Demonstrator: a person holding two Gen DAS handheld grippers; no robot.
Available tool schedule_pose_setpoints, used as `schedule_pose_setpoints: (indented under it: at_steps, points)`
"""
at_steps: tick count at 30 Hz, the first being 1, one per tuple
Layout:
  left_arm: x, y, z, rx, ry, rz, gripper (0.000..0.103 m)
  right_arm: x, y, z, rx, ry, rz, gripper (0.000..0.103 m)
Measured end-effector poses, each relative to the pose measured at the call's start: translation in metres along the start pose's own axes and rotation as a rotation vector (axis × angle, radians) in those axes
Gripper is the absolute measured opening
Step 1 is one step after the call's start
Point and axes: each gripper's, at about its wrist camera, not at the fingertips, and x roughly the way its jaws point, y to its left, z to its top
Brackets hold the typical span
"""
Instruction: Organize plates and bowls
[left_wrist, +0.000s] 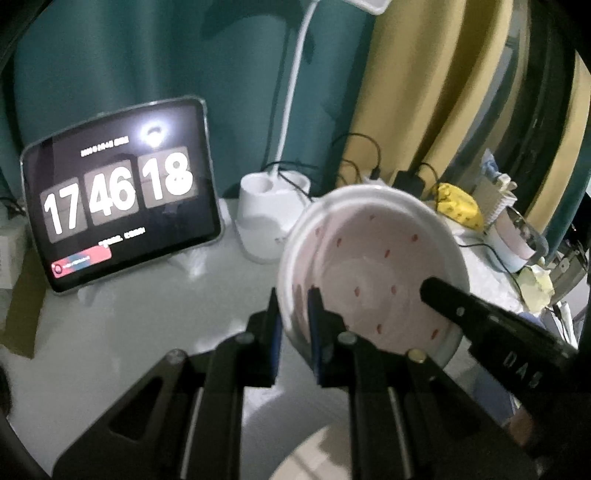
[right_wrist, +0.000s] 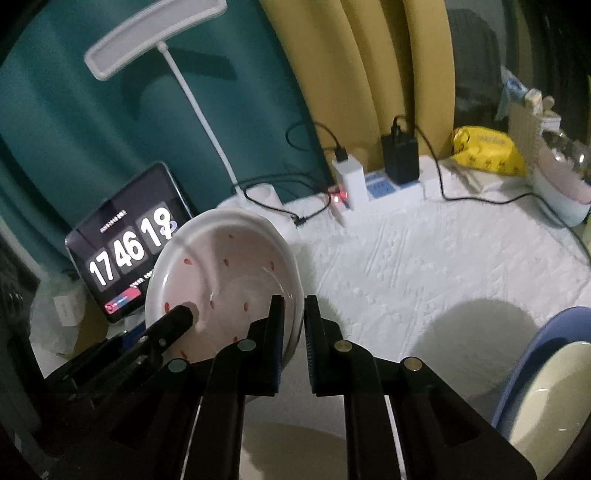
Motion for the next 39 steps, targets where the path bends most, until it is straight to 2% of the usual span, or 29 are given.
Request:
schedule_pose_setpoints:
  at_steps: [19,39]
  points:
    - [-0.054,-0.047,-0.018,-0.003,-0.062,0.013,0.013,-0.07,-0.025,-0.007,-0.02,-0.076,0.069,0.012]
    - [-0.058,-0.12,-0.038,0.026,-0.049,-0.017,0.013,-0.114,-0.092,-0.015,0.017,-0.113,0.062,0.012]
